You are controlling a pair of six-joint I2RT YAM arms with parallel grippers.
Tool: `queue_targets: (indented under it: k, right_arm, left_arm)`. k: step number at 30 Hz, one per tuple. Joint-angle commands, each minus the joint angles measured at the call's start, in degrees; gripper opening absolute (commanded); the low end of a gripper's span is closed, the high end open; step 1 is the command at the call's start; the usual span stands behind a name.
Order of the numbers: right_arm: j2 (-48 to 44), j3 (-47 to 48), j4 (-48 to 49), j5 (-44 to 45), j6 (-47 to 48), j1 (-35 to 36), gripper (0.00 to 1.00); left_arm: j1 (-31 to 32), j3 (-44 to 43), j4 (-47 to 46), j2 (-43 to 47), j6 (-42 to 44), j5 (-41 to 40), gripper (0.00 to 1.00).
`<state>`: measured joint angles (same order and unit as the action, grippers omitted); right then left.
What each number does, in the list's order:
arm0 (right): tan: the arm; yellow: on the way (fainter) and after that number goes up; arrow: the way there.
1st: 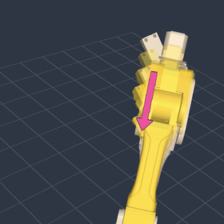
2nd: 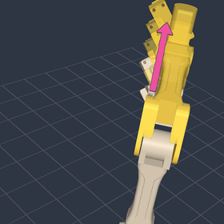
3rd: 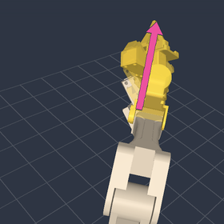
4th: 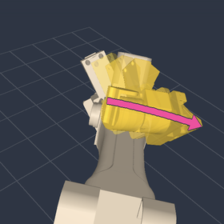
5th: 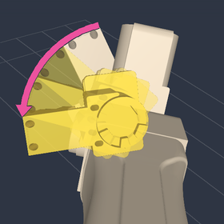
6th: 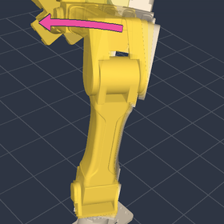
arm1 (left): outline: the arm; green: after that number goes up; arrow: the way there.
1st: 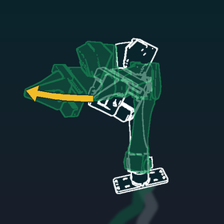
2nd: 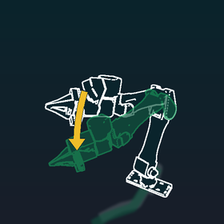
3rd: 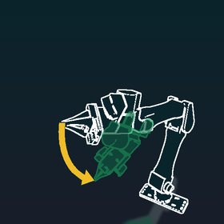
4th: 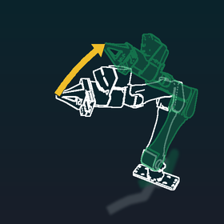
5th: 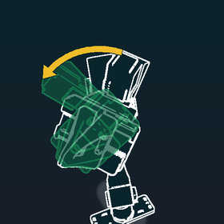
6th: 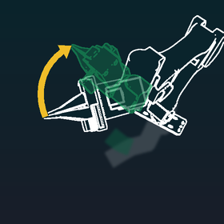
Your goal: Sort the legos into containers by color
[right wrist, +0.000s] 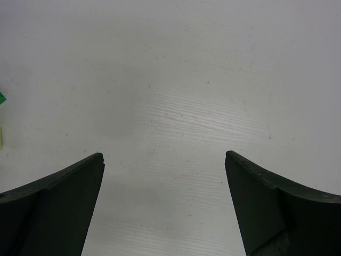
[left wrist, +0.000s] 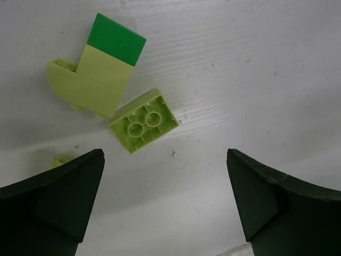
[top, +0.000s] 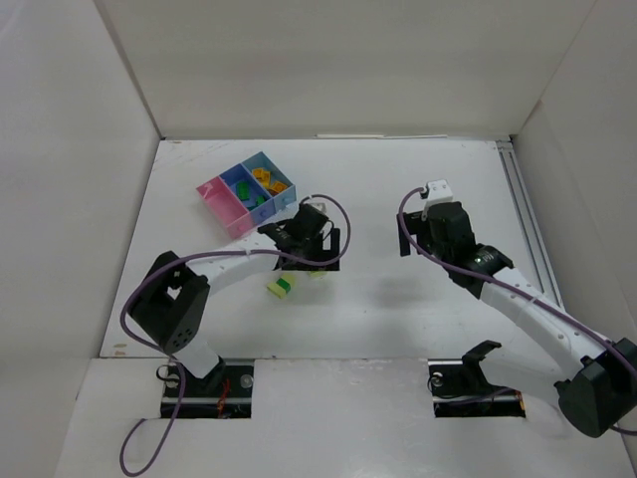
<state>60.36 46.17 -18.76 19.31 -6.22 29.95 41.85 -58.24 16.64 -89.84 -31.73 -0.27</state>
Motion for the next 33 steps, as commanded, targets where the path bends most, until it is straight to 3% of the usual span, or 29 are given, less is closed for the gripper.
queue_targets:
  k: [1, 14, 33]
  right_arm:
    - [-1.64, 0.32, 1.80, 0.64, 0.51, -0.60, 1.00]
    - [-3.93, -1.35, 1.80, 1.17, 0.51, -1.13, 1.00]
    - [-4.99, -1.88, 2.32, 1.70, 0.51, -2.18, 1.00]
  left_arm:
    - [0.08, -1.35, 3.56, -2.08, -0.27, -3.15, 0.98]
    - [5.53, -8.20, 11.56, -9.38, -8.95, -14.31, 0.95]
    - [4.92, -11.81, 12.19, -15.97, -12.22, -15.81, 0.79]
